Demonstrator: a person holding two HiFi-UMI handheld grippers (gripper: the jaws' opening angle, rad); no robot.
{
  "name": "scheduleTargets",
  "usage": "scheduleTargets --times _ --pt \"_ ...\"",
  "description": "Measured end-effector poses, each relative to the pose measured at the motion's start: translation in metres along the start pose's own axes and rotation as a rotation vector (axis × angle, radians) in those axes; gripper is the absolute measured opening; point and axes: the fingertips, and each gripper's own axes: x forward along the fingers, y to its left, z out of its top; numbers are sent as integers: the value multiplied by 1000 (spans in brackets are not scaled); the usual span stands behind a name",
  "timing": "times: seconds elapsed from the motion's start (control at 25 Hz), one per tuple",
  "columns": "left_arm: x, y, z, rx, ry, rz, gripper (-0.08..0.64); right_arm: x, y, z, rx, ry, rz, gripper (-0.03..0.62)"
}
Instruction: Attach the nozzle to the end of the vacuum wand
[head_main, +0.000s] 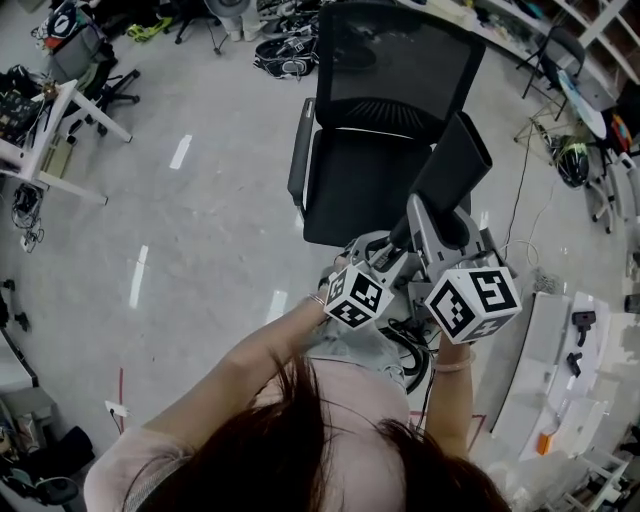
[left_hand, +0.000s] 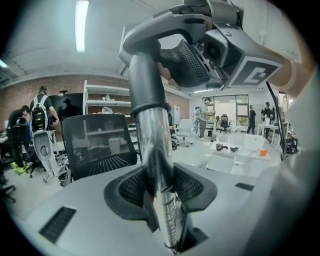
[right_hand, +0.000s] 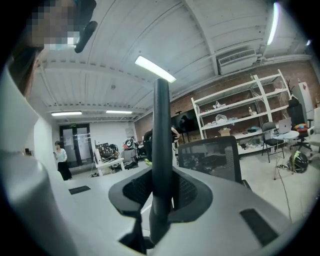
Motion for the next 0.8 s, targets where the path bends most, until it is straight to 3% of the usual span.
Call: scheduleTargets --times 0.52,0.6,0.8 --pt "-28 -17 1 52 -31 -30 156 -24 23 -1 2 -50 -161 103" --pt "-32 -18 2 49 -45 -49 155 -27 27 0 7 -58 -140 103" --pt "-37 -27 2 67 -71 -120 150 -36 37 -2 18 -73 40 103"
